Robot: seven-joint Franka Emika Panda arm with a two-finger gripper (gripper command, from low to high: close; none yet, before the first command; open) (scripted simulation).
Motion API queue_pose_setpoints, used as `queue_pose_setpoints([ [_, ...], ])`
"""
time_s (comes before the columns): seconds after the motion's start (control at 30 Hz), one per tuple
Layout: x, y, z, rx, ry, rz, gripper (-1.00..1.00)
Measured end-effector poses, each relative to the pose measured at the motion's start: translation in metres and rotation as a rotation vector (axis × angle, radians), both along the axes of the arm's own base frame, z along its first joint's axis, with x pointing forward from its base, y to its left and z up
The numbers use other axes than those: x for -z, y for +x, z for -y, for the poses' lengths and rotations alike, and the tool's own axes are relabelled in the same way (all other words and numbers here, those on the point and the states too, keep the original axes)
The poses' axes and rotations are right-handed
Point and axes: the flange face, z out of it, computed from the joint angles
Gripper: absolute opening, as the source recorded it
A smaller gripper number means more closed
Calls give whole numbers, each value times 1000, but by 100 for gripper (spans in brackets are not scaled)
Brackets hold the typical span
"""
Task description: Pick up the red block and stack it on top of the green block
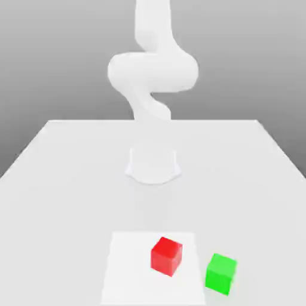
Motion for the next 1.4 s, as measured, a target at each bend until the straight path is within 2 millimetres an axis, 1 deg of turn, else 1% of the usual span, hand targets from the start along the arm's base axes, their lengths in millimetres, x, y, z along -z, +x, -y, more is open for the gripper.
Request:
queue_pose_setpoints([
  [0.07,45,25,-3,35,33,-74,0],
  [0.17,112,52,-7,88,73,-178,0],
  [0.23,157,64,-10,126,96,-246,0],
  [0.33,225,73,-15,185,123,-348,0],
  [0.4,270,73,-17,228,137,-415,0],
  [0.5,335,64,-21,295,152,-516,0],
  [0.57,377,54,-23,341,157,-581,0],
  [0.67,436,31,-26,411,158,-675,0],
  [0.73,462,25,-26,429,158,-697,0],
  [0.87,506,23,-26,434,157,-704,0],
  [0.9,514,23,-26,434,157,-704,-100],
  [1.07,514,23,-26,434,158,-702,-100],
  [1.1,518,22,-26,434,158,-702,-100],
  [1.13,514,23,-26,434,158,-703,-100],
  [1.2,498,24,-26,434,157,-703,-100],
  [1.33,459,24,-29,423,153,-704,-100],
  [1.4,446,32,-57,297,106,-710,-100],
])
